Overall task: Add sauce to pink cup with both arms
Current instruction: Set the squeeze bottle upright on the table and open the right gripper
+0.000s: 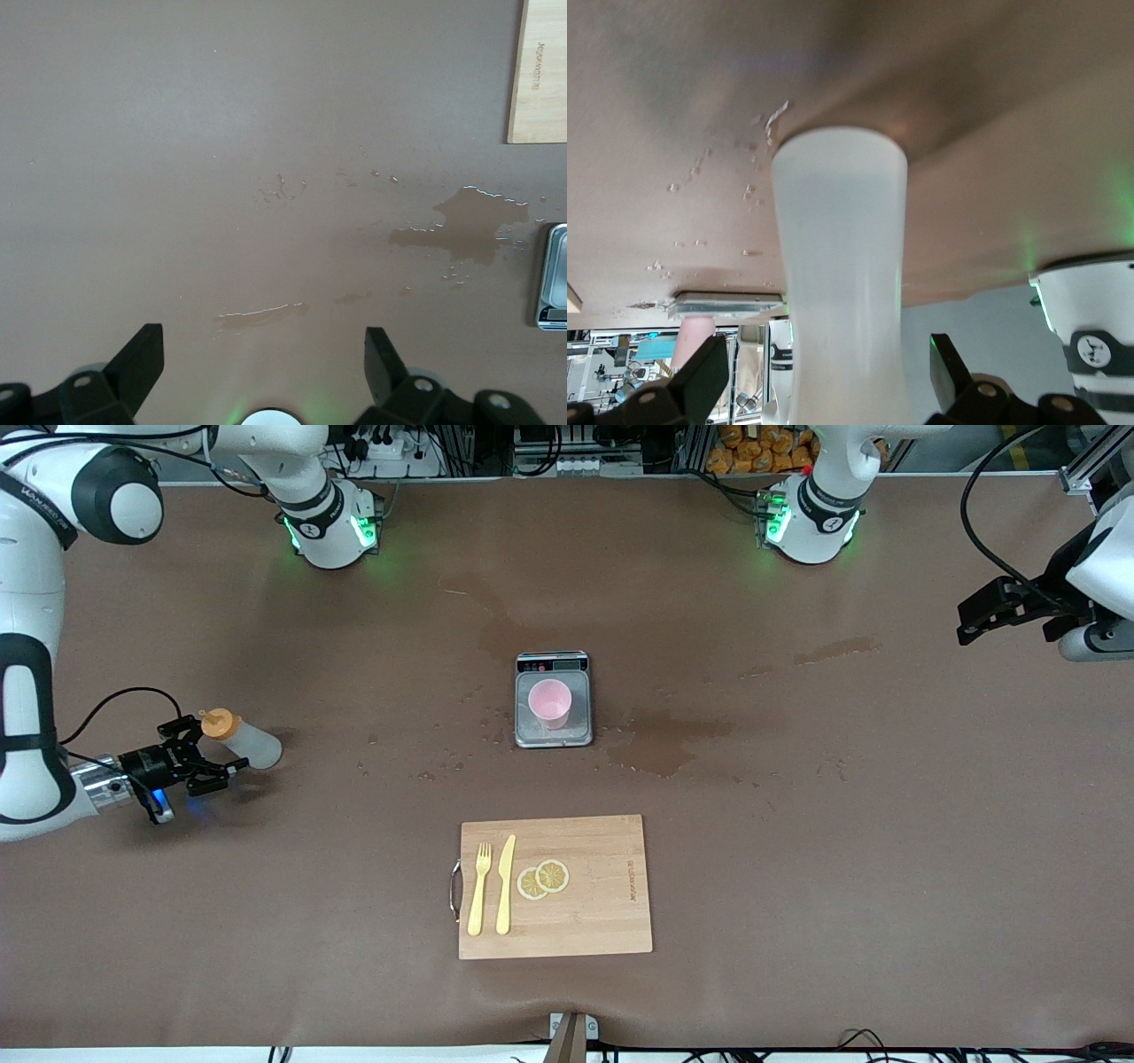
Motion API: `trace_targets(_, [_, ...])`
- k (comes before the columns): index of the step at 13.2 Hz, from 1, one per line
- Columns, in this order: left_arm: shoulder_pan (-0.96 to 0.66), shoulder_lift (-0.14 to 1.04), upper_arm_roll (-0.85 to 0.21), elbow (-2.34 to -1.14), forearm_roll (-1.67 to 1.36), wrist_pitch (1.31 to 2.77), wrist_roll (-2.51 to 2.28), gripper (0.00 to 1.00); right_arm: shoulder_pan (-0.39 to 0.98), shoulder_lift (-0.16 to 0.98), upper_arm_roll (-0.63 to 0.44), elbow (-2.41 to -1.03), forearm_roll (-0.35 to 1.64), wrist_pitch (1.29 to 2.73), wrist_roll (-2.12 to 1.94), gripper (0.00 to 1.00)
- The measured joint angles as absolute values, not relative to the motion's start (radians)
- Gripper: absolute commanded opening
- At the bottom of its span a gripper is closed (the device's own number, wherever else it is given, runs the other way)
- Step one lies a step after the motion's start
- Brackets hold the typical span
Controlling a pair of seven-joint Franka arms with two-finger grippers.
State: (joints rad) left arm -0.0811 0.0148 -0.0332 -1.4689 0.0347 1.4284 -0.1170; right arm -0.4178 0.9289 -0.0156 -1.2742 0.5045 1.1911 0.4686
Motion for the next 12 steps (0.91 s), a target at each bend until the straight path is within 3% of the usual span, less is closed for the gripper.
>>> trace_targets(5, [-0.080,0.009,-0.031,-1.468,0.035,1.428,-0.117,1.00,-0.370,0.850,-0.001,-1.026,0.483,0.976,0.583,1.00])
trace_targets(12, [-0.074,0.006,-0.024,-1.468,0.035,1.428,-0.116,1.00,-0.157,0.620,0.007,-0.982,0.338,0.970,0.585,1.00])
